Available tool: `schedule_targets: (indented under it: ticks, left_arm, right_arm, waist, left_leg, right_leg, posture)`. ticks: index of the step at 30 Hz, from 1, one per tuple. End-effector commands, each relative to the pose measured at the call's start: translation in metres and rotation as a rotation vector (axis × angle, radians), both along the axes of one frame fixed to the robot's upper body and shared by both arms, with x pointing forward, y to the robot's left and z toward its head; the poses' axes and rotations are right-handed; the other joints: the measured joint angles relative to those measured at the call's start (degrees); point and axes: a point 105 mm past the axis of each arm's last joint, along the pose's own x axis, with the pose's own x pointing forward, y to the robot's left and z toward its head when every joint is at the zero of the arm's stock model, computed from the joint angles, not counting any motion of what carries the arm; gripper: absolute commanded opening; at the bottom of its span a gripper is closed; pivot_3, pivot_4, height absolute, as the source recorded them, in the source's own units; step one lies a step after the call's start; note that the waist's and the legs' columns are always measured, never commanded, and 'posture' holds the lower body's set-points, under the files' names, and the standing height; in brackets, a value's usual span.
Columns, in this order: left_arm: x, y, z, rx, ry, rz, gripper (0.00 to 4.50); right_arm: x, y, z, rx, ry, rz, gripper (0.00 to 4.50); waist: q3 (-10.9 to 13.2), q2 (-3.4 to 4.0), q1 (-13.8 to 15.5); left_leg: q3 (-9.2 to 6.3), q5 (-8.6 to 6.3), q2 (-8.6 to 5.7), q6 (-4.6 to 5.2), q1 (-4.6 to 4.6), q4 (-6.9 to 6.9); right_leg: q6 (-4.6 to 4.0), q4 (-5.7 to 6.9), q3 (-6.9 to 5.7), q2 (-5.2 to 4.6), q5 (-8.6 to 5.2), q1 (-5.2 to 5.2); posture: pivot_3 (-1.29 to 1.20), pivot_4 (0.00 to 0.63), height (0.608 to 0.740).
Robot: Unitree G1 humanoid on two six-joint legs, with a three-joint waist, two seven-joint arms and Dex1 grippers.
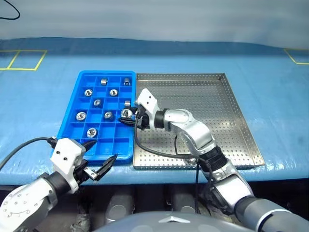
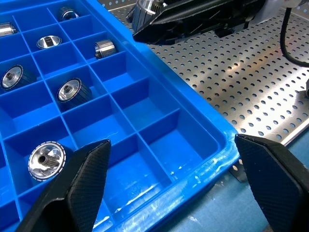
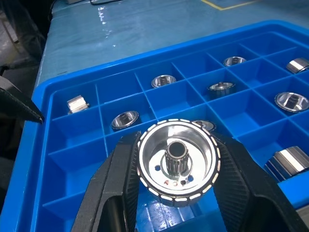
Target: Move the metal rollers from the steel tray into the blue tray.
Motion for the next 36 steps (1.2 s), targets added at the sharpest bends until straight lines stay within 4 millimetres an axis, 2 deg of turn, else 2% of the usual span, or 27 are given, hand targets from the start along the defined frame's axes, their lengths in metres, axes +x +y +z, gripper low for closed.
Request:
schedule_targets:
  ticks: [1,8,14,16,18,22,24,26,29,31,33,36]
  left_arm:
    - [-0.004,-0.017,0.018,-0.040,-0.068,-0.054,4.50]
    - [-0.003,-0.027,0.014,-0.057,-0.042,-0.068,4.50]
    - [0.000,-0.033,0.011,-0.058,-0.038,-0.068,4.50]
    - [0.002,-0.033,0.011,-0.051,-0.043,-0.064,4.50]
    - [0.002,-0.032,0.010,-0.046,-0.044,-0.061,4.50]
    - [0.003,-0.031,0.010,-0.038,-0.043,-0.057,4.50]
    - [0.003,-0.032,0.010,-0.037,-0.045,-0.058,4.50]
    - [0.005,-0.035,0.011,-0.040,-0.050,-0.068,4.50]
    - [0.014,-0.043,0.012,-0.062,-0.071,-0.102,4.50]
    - [0.017,-0.048,0.013,-0.071,-0.078,-0.129,4.50]
    - [0.023,-0.053,0.013,-0.084,-0.081,-0.157,4.50]
    - [0.032,-0.064,0.011,-0.102,-0.084,-0.211,4.50]
  right_arm:
    - [-0.002,0.008,0.011,0.026,-0.038,0.044,1.76]
    - [0.001,0.010,-0.009,-0.012,0.014,0.029,1.76]
    - [0.000,0.013,-0.017,-0.016,0.052,0.027,1.76]
    - [0.002,0.013,-0.020,-0.029,0.055,0.020,2.47]
    - [0.001,0.014,-0.020,-0.030,0.053,0.025,2.94]
    - [0.003,0.012,-0.010,-0.004,0.003,0.003,4.23]
    - [0.005,0.010,-0.002,0.024,-0.016,-0.020,4.23]
    - [0.009,0.002,0.011,0.057,-0.044,-0.057,4.23]
    - [0.017,-0.028,0.028,0.068,-0.117,-0.155,4.23]
    - [0.020,-0.049,0.031,0.032,-0.153,-0.212,4.23]
    - [0.021,-0.081,0.026,-0.051,-0.185,-0.293,4.23]
    - [0.014,-0.115,0.020,-0.136,-0.175,-0.371,4.23]
  waist:
    - [0.0,0.00,0.2]
    - [0.0,0.03,0.1]
    - [0.0,0.03,-0.1]
    - [0.0,0.03,-0.1]
    - [0.0,0.03,-0.1]
    - [0.0,0.03,0.0]
    - [0.0,0.03,0.0]
    - [0.0,0.06,0.0]
    - [0.1,0.09,0.2]
    - [0.0,0.07,0.1]
    - [0.0,0.07,0.0]
    - [0.1,0.10,-0.7]
  left_leg:
    - [-0.02,0.01,0.00,-0.02,0.00,0.00]
    - [-0.07,0.06,-0.01,-0.10,0.00,-0.08]
    - [-0.09,0.11,0.02,-0.18,0.01,-0.12]
    - [-0.11,0.11,0.02,-0.19,0.01,-0.13]
    - [-0.12,0.12,0.02,-0.21,0.01,-0.13]
    - [-0.17,0.15,0.01,-0.24,0.02,-0.11]
    - [-0.19,0.16,0.00,-0.26,0.02,-0.11]
    - [-0.21,0.17,0.01,-0.28,0.02,-0.12]
    - [-0.24,0.18,0.00,-0.29,0.00,-0.11]
    - [-0.27,0.17,-0.02,-0.28,-0.02,-0.11]
    - [-0.25,0.18,-0.03,-0.29,-0.02,-0.11]
    - [-0.21,0.15,-0.04,-0.24,-0.04,-0.12]
  right_leg:
    - [-0.02,0.01,-0.03,0.03,-0.01,0.00]
    - [-0.09,0.07,-0.08,0.23,-0.05,0.01]
    - [-0.13,0.09,-0.08,0.32,-0.08,0.00]
    - [-0.14,0.10,-0.09,0.33,-0.09,0.00]
    - [-0.15,0.12,-0.09,0.35,-0.10,0.01]
    - [-0.15,0.15,-0.10,0.35,-0.10,0.03]
    - [-0.15,0.16,-0.10,0.35,-0.10,0.03]
    - [-0.15,0.16,-0.10,0.37,-0.11,0.03]
    - [-0.15,0.16,-0.10,0.39,-0.10,0.03]
    - [-0.14,0.14,-0.11,0.38,-0.10,0.05]
    - [-0.14,0.08,-0.10,0.38,-0.10,0.08]
    - [-0.12,-0.01,-0.09,0.35,-0.10,0.09]
  posture:
    - [0.12,0.150,0.740]
    - [0.11,0.150,0.740]
    - [0.10,0.150,0.740]
    - [0.10,0.150,0.740]
    - [0.10,0.150,0.740]
    - [0.10,0.150,0.740]
    - [0.09,0.150,0.740]
    - [0.09,0.150,0.740]
    - [0.04,0.150,0.740]
    - [0.02,0.150,0.740]
    - [-0.02,0.150,0.740]
    - [-0.08,0.150,0.740]
